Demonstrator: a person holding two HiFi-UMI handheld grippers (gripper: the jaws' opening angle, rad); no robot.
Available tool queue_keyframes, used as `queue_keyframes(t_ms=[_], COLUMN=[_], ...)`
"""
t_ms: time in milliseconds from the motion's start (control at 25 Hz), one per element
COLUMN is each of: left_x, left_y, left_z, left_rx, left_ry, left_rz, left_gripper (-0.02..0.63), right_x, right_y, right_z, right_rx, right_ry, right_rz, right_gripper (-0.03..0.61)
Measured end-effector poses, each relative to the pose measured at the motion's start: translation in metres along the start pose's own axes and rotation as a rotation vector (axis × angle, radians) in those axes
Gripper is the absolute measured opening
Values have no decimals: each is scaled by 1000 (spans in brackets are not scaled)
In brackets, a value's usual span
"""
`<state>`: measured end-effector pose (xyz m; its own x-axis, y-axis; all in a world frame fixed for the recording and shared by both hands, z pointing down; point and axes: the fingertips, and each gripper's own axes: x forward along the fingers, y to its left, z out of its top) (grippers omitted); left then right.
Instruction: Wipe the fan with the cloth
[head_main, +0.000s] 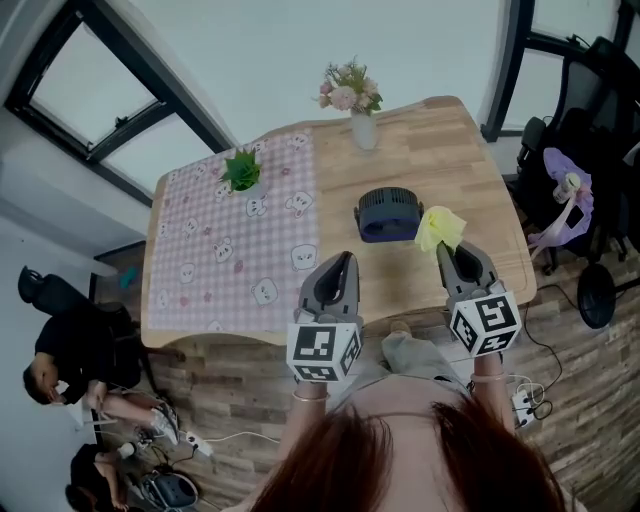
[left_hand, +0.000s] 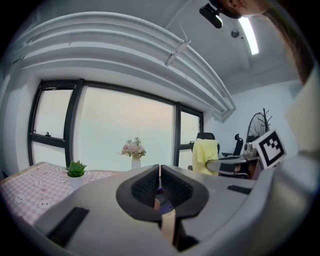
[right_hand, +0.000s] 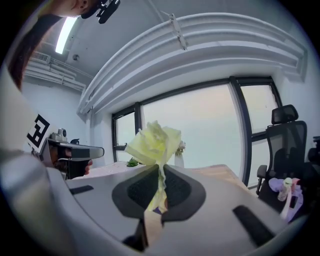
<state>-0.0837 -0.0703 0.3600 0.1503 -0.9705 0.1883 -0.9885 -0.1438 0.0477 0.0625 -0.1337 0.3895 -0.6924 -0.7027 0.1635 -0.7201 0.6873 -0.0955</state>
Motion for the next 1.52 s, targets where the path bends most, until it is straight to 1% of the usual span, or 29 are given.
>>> queue_keyframes(t_ms=[80,280,440,800,1160,1520], left_x=[-8,-22,-22,-14,2,19], left_y=[1,4,7,9,14,13], left_z=[2,9,13,17,17,16], left_rx=[-2,-19,-25,-13,-8,-3], left_ry=[-13,-48,-60,-62,-50,-47], left_rz=[4,1,-4,-20,-28,-55], left_gripper=[14,14,14,14,14,14], right_x=[-7,-18,-20,-15,-6,-2], right_y=[4,17,19,14,1,-9], right_z=[3,10,16,22,24,23], right_rx=[-14,-54,-83,-105,-107,-91], right_ry=[-2,-23,-31,-35,-29,-24], right_rz=[-14,-11,-28,-45,-67,-87], right_gripper=[18,18,18,18,18,18])
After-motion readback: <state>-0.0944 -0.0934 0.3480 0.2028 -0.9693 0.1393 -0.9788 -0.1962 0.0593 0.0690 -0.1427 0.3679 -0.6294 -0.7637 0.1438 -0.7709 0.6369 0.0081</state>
